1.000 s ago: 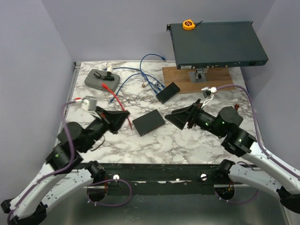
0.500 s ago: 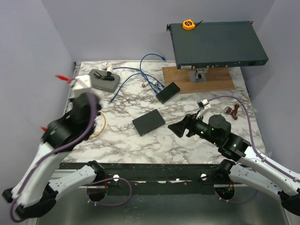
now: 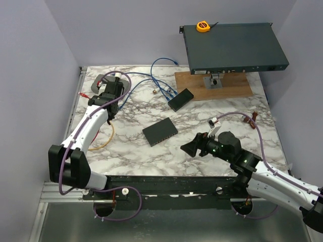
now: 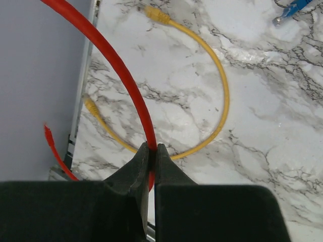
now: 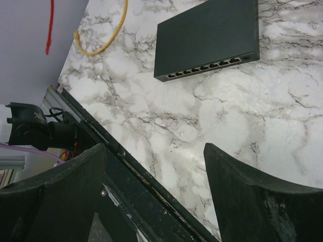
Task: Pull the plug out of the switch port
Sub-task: Place the connector at the center of the board.
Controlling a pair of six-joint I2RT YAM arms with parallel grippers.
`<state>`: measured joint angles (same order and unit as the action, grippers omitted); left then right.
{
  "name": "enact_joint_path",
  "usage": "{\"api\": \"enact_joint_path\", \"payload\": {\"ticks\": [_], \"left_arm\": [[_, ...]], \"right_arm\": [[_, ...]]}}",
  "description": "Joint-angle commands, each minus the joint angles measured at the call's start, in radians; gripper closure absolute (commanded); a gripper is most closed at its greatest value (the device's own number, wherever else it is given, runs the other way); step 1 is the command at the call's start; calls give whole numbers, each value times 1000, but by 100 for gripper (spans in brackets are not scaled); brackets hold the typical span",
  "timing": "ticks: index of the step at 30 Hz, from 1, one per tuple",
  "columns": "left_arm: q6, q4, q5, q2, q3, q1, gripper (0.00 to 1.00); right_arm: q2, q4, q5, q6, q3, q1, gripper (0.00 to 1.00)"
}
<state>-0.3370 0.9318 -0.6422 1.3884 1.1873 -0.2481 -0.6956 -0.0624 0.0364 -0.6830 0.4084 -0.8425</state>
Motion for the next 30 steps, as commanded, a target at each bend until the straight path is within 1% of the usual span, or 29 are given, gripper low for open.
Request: {"api": "enact_joint_path", "payload": {"ticks": [1,6,9,13,16,18,21,24,25,27,30], "left_arm": [[-29,-157,155,83,-40,41,100],[-49,-243,194,181,-55,52,100],[-59,-267,212,228,-61,71,100],[-69,-300,227,245,-86,88,99],[-76,-324,238,243,-108,95,76],[-79,-338,256,234,-118,100,63],[-78,-348,286,208,-125,101,44],[-131,-351,284,114,-141,101,27],[-161,-354,278,53,-155,96,4],[-228,-386,277,-78,-200,69,2],[-375,-541,309,-329,-378,-8,2]], "right_arm": [[29,44,26,-23,-24,-1,20],[71,6,1,-21,-33,0,20],[86,-13,-13,-22,-36,-2,20],[91,-38,-24,-26,-37,-1,20],[90,-48,-32,-24,-36,-1,20],[83,-53,-30,-18,-33,-2,20],[73,-65,-24,-8,-27,-1,20],[68,-79,-22,6,-14,-1,19],[67,-84,-19,13,-7,-1,18],[63,-102,-31,23,14,-2,17],[53,-135,-78,37,54,-1,16]]}}
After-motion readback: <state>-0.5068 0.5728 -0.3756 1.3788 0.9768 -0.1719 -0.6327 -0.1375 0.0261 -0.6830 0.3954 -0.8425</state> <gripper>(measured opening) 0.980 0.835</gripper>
